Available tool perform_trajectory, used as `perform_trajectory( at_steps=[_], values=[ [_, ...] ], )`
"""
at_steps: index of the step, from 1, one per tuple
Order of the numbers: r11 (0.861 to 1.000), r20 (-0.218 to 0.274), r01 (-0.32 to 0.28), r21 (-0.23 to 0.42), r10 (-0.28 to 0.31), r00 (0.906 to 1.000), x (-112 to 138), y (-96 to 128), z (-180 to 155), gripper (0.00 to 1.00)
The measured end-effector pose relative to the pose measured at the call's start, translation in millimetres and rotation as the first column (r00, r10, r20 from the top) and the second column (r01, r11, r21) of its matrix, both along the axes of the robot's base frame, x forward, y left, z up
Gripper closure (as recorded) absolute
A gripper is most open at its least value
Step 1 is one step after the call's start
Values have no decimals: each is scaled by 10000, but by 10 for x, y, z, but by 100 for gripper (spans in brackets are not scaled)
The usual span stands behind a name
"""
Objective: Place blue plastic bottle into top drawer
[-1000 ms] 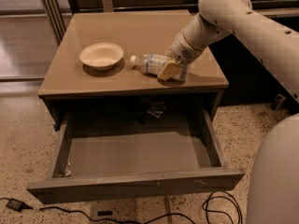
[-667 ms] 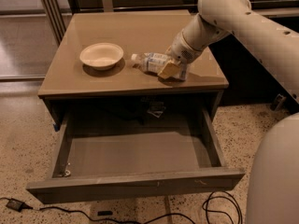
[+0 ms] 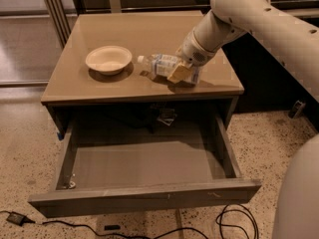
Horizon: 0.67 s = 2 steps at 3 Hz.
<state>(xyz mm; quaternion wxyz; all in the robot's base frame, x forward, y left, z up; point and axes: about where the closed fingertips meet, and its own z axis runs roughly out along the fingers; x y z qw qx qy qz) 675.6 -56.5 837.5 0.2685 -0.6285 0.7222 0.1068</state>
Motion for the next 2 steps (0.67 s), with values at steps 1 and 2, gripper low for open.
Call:
perform_trajectory(
  at_steps=[1, 2],
  values=[
    [9999, 681, -44, -130, 53, 9977, -258, -65, 310, 100],
    [10000, 1177, 42, -58, -35, 9930, -486, -188, 457, 100]
  ],
)
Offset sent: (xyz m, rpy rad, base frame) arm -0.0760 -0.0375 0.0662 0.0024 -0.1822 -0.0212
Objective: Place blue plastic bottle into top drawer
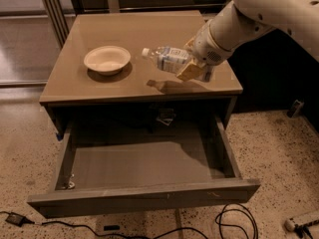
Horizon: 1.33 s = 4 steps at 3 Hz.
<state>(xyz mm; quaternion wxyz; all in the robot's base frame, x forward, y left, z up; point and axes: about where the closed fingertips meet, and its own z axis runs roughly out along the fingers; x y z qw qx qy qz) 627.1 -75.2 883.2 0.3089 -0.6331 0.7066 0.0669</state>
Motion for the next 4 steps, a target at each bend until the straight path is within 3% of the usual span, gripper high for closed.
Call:
perform_trajectory(
  at_steps=[2, 3, 4],
  values=[
    [9948, 778, -185, 1000, 107, 9969, -637, -177, -153, 100],
    [9928, 358, -254, 1171, 213, 9991, -709, -134, -449, 100],
    [9926, -709, -450, 1129, 532, 9961, -503, -83, -863, 100]
  ],
)
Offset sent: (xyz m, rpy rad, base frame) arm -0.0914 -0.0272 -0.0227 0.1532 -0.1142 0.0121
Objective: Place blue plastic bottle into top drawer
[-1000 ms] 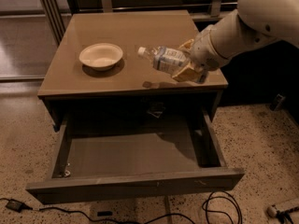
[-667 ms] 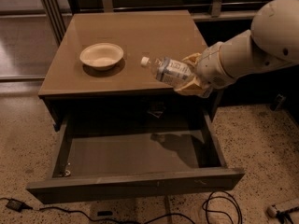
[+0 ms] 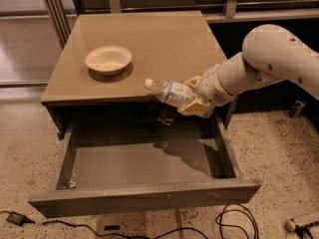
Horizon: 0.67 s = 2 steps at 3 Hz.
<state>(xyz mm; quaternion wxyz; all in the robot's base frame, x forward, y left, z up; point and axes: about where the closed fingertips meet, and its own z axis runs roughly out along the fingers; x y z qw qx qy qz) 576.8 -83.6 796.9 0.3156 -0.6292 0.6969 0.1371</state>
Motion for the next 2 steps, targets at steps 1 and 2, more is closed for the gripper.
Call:
perform_trajectory(
  at_steps=[1, 2],
  values=[
    [9999, 71, -136, -11, 136, 9999, -35, 52, 35, 100],
    [9995, 345, -298, -54, 299, 9990, -350, 13, 93, 100]
  ],
)
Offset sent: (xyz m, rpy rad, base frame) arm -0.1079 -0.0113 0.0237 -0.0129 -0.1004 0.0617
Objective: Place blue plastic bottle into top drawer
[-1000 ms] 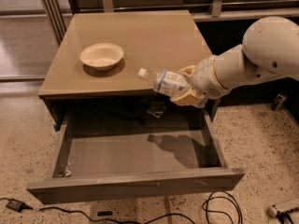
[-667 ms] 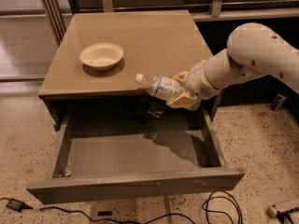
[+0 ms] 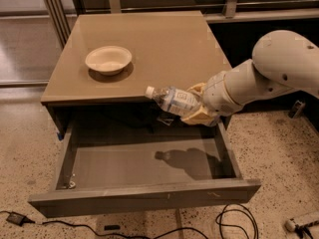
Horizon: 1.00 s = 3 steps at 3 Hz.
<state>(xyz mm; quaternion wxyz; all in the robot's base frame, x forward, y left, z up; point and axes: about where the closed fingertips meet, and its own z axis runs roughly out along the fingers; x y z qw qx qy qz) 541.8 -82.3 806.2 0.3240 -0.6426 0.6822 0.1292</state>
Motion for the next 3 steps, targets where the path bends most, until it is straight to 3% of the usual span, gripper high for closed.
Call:
perform_trajectory(
  at_steps=[1, 2, 3],
  values=[
    [9991, 407, -414, -28, 415, 9983, -680, -58, -34, 100],
    [9991, 332, -412, -73, 414, 9986, -665, -37, -72, 100],
    [9985, -44, -517, -201, 516, 9987, -498, 64, -361, 100]
  ],
)
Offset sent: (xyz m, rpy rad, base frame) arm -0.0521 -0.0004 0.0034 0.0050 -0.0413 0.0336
